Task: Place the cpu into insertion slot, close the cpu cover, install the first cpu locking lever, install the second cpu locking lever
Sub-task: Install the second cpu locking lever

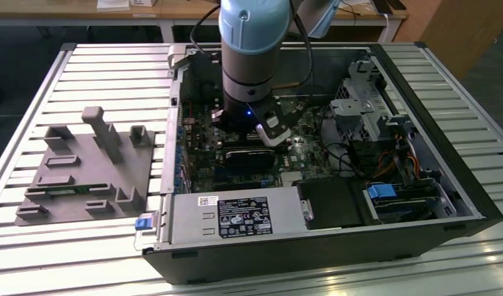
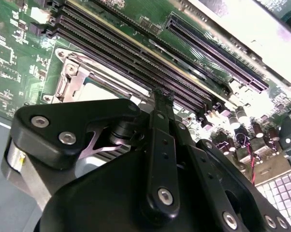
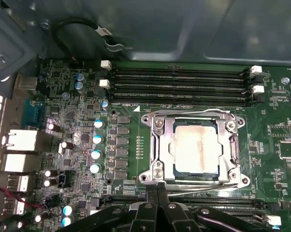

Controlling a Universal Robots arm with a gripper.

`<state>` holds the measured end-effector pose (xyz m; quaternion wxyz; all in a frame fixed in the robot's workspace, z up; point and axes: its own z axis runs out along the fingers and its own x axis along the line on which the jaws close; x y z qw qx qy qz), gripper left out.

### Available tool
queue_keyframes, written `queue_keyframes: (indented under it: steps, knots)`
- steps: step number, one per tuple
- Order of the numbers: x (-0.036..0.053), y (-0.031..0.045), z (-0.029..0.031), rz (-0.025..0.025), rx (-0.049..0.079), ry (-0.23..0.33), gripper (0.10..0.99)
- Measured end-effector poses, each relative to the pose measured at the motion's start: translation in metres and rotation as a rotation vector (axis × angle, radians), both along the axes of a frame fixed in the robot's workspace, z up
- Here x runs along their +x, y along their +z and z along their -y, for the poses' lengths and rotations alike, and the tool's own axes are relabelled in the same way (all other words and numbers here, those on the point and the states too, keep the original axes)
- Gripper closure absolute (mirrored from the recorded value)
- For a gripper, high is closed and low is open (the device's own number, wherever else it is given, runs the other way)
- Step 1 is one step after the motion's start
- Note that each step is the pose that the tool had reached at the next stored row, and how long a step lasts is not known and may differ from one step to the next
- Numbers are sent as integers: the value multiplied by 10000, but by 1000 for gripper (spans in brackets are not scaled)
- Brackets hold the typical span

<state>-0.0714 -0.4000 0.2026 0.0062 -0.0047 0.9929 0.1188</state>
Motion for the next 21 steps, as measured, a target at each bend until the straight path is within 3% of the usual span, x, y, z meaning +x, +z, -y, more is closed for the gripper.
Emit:
queue_keyframes:
  steps: [4, 10, 14, 21]
  knots:
    - [-1, -13, 8, -1, 44, 0, 980]
    - [-4, -23, 68, 0, 248, -6, 980]
    - [-15, -42, 90, 0, 319, -7, 980]
    - [-30, -86, 93, -1, 552, -8, 980]
